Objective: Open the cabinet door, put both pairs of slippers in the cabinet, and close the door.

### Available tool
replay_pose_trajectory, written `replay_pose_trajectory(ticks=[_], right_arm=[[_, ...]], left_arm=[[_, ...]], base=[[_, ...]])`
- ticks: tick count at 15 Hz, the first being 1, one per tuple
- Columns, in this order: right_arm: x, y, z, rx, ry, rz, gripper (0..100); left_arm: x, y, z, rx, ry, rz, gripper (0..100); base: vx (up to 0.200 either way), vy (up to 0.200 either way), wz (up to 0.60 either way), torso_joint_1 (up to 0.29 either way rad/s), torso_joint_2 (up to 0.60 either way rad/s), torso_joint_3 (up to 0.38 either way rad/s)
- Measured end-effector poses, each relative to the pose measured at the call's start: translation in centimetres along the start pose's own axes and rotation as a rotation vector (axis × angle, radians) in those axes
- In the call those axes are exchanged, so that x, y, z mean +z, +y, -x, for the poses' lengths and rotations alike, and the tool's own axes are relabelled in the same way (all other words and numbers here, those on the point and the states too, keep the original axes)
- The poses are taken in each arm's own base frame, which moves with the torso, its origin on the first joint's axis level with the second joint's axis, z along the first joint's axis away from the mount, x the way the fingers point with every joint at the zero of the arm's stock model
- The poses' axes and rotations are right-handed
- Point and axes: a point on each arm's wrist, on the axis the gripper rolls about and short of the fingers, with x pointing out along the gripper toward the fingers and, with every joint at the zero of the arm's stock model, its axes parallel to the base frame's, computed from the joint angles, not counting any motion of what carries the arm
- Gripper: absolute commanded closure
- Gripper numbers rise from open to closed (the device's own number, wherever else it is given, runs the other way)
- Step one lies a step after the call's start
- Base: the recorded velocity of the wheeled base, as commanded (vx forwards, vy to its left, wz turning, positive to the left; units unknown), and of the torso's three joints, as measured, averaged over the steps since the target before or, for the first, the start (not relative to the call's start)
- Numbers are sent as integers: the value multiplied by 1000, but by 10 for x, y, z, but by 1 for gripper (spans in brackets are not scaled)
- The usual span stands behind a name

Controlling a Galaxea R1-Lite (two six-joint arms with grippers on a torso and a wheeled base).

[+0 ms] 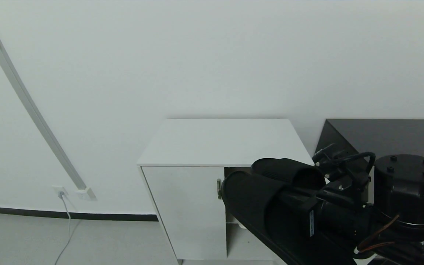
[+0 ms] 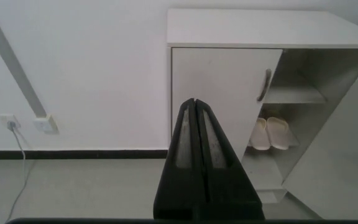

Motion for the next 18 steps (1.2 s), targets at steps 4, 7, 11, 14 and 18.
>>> replay_pose_trajectory(ticks=[4, 7, 11, 14, 18], right_arm=[[3, 0, 0, 13, -11, -4, 100], [-2, 0, -7, -8, 5, -33, 100], [0, -8, -9, -19, -38, -35, 100], [-3, -5, -12, -6, -26, -20, 100], [-5, -3, -12, 2, -20, -12, 100]], left_arm=[[0, 0, 0, -3, 0, -4, 100], [0, 1, 0, 56, -2, 8, 100], [0, 1, 0, 43, -1, 4, 100], [0, 1, 0, 43, -1, 4, 100], [0, 1, 0, 41, -1, 2, 100]], base=[[0, 0, 0, 0, 0, 0], [0, 0, 0, 0, 0, 0], [0, 0, 0, 0, 0, 0], [0, 0, 0, 0, 0, 0], [0, 0, 0, -48, 99, 58]])
